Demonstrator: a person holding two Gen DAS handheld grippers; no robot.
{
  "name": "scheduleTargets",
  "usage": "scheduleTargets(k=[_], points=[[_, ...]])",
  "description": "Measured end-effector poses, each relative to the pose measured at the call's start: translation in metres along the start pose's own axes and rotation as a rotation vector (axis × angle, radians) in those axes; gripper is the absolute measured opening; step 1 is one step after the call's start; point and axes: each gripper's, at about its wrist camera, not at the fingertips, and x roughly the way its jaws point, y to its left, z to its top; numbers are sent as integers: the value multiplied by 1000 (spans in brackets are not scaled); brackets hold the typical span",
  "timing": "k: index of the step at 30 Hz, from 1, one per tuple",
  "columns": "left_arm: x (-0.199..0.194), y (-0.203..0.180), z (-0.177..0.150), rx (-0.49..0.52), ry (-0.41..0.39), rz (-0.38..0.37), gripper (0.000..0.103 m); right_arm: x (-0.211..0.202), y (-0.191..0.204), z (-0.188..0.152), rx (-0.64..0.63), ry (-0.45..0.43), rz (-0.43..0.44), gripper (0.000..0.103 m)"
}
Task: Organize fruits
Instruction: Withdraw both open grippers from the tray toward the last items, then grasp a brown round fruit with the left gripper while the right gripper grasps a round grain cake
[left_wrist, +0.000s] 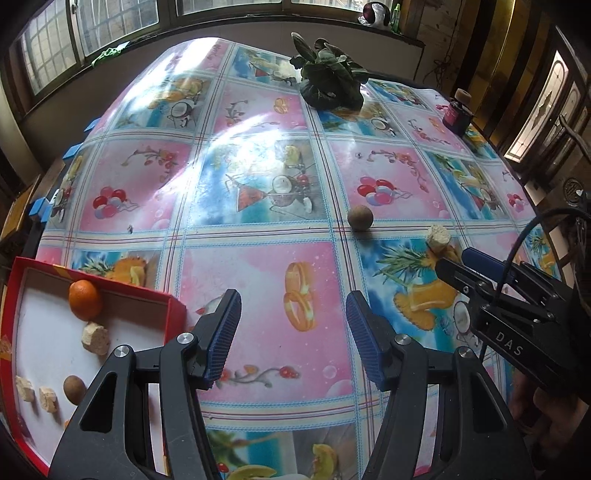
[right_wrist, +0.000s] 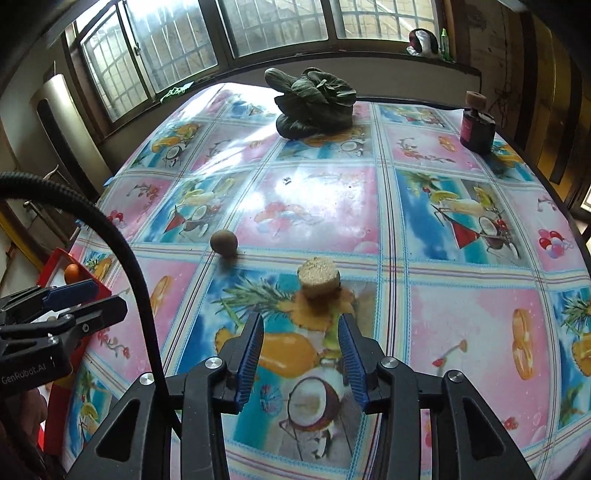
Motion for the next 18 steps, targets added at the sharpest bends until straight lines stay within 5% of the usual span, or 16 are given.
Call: scheduleTargets(k=[4, 6, 12, 18], points=[[12, -4, 13, 1, 19, -23, 59, 19, -1, 14, -6, 3, -22, 42], [19, -7, 21, 7, 32, -29, 59, 28, -1, 17, -21, 14, -53, 27], [41, -25, 43, 47, 35, -46, 59, 20, -15, 13, -26, 12, -109, 27], [64, -41, 56, 97, 56, -67, 59, 16, -33, 12, 42, -1, -57, 27]])
